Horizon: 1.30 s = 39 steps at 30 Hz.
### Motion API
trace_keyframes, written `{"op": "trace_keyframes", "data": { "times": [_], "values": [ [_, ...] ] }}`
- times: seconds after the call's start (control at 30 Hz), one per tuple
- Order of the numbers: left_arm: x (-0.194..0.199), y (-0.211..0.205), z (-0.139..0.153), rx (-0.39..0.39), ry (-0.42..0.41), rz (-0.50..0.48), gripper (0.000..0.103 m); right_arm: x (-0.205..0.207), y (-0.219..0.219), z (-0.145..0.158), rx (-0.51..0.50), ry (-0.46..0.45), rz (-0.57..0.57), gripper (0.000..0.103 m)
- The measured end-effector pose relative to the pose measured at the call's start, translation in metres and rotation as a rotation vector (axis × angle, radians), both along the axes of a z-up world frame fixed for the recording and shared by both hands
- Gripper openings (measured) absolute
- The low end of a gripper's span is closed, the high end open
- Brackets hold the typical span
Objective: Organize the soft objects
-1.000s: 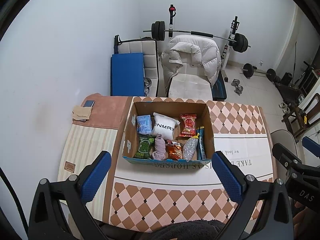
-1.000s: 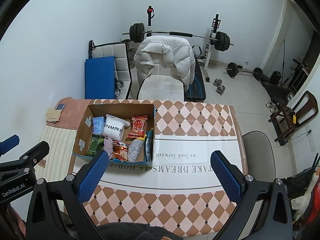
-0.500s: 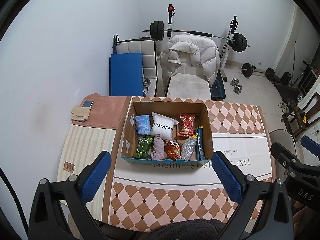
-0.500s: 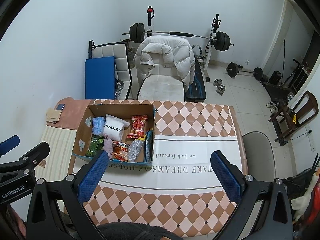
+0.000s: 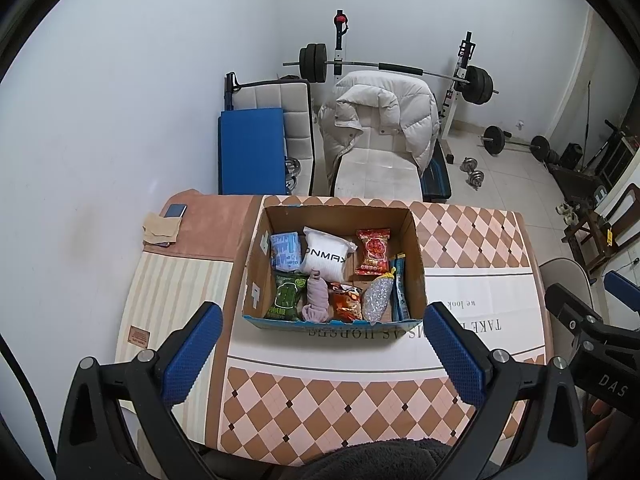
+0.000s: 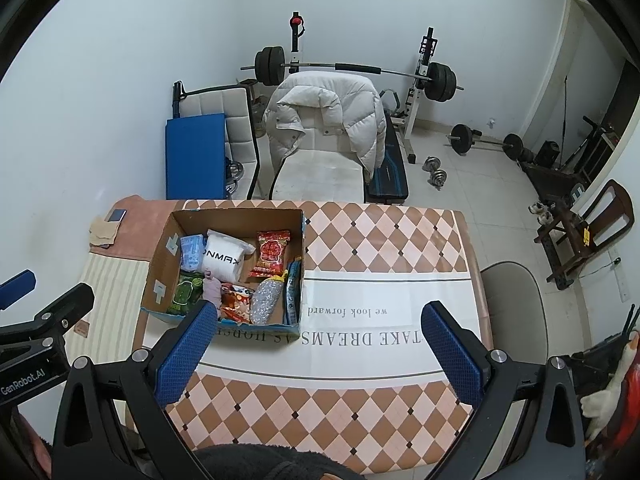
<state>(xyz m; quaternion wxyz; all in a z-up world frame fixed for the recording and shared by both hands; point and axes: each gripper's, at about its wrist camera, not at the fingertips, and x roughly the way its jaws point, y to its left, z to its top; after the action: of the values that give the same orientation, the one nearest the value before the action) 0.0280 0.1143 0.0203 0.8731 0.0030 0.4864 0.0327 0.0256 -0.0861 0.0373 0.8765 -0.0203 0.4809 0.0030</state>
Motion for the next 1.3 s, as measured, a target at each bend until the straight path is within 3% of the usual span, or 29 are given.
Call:
{"op": "trace_keyframes", "data": {
  "times": [1.3],
  "values": [
    [0.0030, -0.0037, 0.0062, 0.009, -0.013, 0.001, 0.103, 0.0045, 0.0007, 0.0028, -0.001, -0.009, -0.004, 0.103]
  ]
}}
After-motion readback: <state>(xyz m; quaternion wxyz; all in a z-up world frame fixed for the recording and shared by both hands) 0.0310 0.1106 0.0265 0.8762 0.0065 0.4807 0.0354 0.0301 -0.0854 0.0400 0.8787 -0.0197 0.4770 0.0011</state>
